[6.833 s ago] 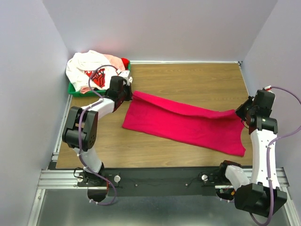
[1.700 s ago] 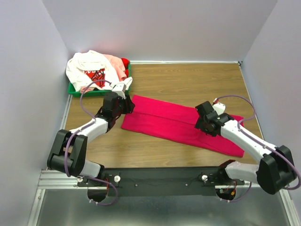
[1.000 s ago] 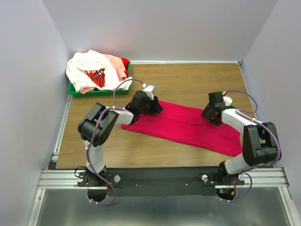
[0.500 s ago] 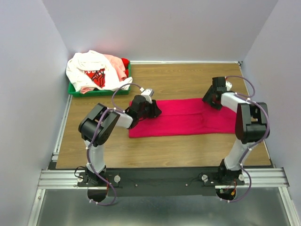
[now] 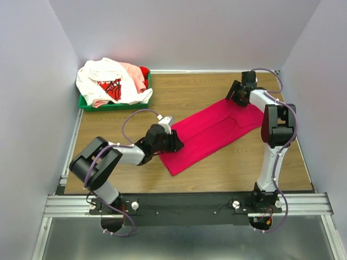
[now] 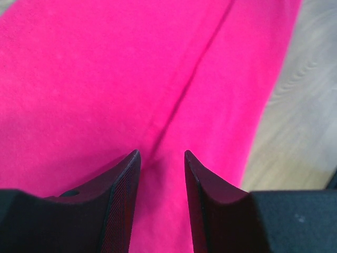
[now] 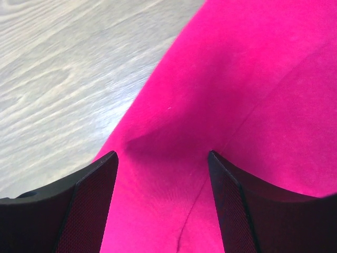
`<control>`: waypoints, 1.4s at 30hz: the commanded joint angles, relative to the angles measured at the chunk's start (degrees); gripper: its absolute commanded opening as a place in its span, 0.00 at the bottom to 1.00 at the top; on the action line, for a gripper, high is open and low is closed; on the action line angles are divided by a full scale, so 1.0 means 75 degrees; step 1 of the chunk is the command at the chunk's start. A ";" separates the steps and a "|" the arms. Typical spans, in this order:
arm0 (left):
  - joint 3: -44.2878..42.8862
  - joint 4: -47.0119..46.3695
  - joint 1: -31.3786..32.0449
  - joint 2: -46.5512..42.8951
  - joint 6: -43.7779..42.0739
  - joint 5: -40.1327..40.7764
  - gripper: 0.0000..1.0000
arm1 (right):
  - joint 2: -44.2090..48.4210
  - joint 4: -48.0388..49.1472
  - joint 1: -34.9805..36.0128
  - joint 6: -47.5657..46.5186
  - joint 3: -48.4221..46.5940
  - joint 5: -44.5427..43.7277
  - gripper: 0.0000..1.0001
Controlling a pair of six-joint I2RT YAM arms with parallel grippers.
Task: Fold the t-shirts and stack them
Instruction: Fold the tshirt
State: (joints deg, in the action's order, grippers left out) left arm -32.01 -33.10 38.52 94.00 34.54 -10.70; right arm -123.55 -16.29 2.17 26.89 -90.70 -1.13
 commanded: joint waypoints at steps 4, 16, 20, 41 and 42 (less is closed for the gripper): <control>-0.0288 0.0802 0.0125 -0.0827 -0.0269 0.0500 0.47 | 0.0977 -0.0417 0.0038 -0.0457 -0.0026 0.0281 0.78; -0.0702 0.0724 0.0160 0.0405 -0.0997 0.1331 0.47 | 0.2306 -0.0558 0.0026 -0.0176 0.1932 -0.0459 0.81; -0.0443 0.0488 0.0149 0.0358 -0.0927 0.1368 0.47 | 0.1919 -0.0558 0.0026 -0.0001 0.2015 -0.0460 0.81; 0.0670 -0.0050 0.1624 0.0217 0.0326 -0.0095 0.47 | -0.0939 -0.0909 0.0096 -0.0222 -0.0304 0.0711 0.80; 0.0659 -0.0202 0.1788 0.0310 0.0386 -0.0306 0.46 | -0.1022 -0.1002 0.0213 -0.0258 -0.0596 0.0747 0.81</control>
State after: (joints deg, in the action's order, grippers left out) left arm -28.93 -37.10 48.80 94.30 34.46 -6.50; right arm -124.42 -19.81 2.42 26.44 -92.29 0.08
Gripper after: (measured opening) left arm 0.465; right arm 0.805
